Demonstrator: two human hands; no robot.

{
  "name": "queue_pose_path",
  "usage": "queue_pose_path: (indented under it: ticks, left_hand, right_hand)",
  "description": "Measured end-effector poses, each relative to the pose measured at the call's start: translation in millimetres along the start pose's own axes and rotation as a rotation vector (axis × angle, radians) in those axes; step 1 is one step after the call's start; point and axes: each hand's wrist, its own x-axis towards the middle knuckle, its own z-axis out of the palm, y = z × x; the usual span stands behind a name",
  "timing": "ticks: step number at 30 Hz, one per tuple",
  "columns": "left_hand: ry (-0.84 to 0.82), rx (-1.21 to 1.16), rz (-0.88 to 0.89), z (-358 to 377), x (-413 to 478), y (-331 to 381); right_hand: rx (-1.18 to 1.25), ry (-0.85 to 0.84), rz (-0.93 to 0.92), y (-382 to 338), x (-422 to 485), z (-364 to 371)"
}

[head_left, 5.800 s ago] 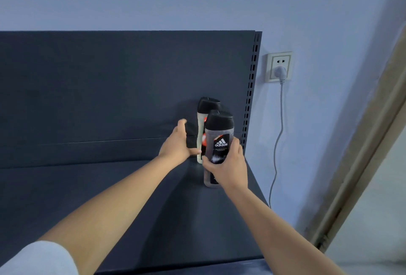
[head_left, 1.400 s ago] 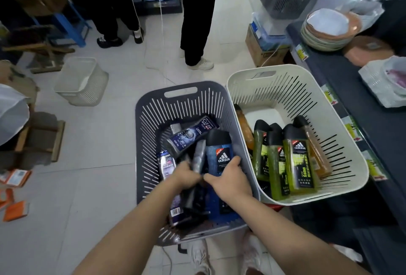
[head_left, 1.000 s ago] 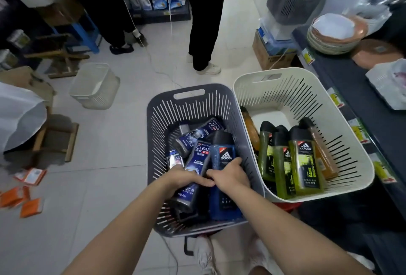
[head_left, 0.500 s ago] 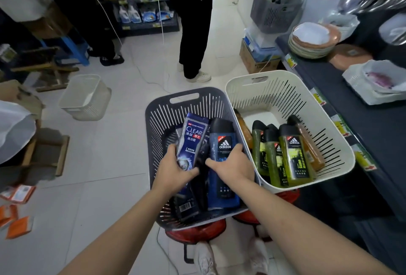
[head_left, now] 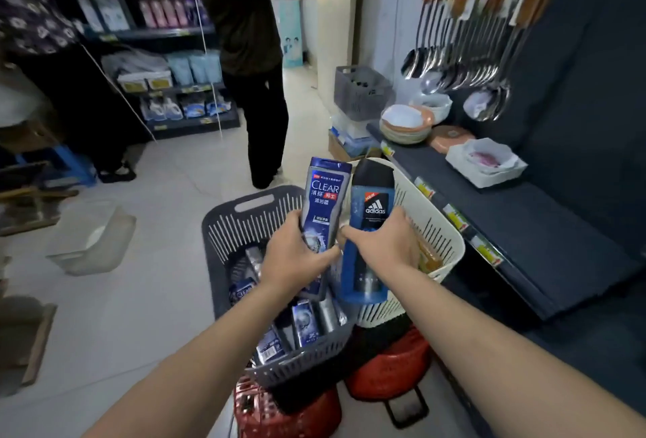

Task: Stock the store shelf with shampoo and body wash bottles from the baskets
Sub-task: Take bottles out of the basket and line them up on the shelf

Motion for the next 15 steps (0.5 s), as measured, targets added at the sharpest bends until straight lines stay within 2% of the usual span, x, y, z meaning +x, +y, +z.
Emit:
queue_pose_path:
  ticks: [6, 15]
  left_hand:
    - [-0.047, -0.059, 0.189, 54, -29, 90]
    - [-0.270, -0.226, 0.336, 194, -150, 237]
  right_hand:
    - [-0.036, 0.158, -0.044, 52, -28, -122]
    - [-0.144, 0.470, 0.127, 200, -117, -325]
